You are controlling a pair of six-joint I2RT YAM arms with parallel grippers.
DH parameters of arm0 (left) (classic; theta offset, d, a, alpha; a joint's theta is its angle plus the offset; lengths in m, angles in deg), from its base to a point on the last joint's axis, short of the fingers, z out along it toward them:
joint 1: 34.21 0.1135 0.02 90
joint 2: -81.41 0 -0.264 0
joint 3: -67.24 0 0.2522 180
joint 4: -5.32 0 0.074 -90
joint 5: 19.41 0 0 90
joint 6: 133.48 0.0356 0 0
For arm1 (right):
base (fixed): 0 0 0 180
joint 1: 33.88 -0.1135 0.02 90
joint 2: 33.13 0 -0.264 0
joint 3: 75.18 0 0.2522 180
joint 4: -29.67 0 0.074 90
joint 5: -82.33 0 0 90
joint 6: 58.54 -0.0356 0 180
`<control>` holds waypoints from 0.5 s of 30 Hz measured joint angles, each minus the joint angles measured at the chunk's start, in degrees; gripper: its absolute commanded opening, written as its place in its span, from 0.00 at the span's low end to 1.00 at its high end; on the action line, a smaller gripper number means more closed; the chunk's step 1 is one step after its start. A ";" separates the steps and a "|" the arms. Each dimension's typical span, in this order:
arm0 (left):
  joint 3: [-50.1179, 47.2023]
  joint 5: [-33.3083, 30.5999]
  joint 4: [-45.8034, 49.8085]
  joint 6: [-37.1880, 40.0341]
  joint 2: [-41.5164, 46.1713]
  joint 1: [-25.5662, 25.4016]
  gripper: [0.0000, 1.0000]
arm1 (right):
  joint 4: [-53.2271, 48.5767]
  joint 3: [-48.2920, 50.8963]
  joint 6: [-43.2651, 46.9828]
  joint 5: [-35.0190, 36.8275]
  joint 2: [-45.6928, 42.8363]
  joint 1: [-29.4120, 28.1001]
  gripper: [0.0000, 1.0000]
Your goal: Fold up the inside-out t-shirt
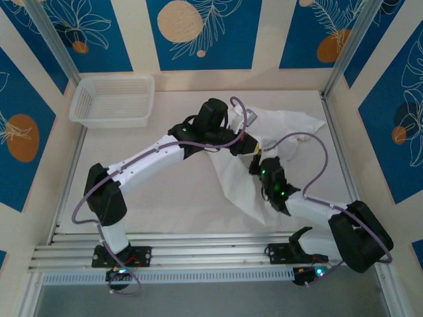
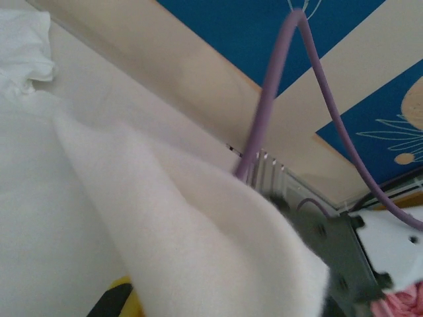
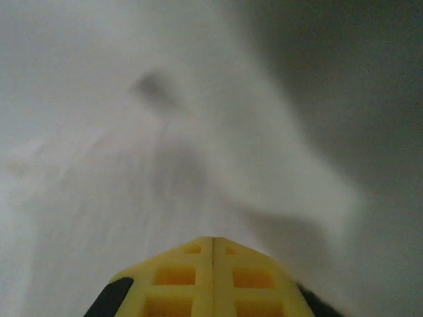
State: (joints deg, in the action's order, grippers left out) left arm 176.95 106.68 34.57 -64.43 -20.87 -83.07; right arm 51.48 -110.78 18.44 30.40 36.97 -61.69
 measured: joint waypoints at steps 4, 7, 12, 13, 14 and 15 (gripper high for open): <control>5.75 2.47 2.91 -1.46 -1.03 0.00 0.00 | 4.17 -3.80 2.67 -3.21 2.25 5.03 0.00; 12.15 2.86 4.26 -2.80 -3.06 0.00 0.00 | 6.78 -3.30 3.50 -3.28 2.97 0.70 0.00; 22.16 2.64 6.86 -5.73 -7.41 0.00 0.02 | 11.41 -0.92 4.24 1.11 7.58 -13.53 0.00; 23.89 2.64 7.13 -6.23 -8.26 0.00 0.02 | 12.04 -0.83 4.50 2.14 9.35 -16.02 0.00; 24.92 2.64 7.61 -6.67 -8.76 0.00 0.02 | 12.68 -0.85 4.72 2.91 10.88 -17.53 0.00; 25.70 2.64 8.20 -7.13 -9.22 0.00 0.02 | 13.27 -0.87 5.01 3.74 12.39 -18.64 0.00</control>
State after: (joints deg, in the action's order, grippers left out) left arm 202.65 109.33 42.76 -71.56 -30.10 -83.07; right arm 64.75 -111.66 23.45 34.13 49.37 -80.34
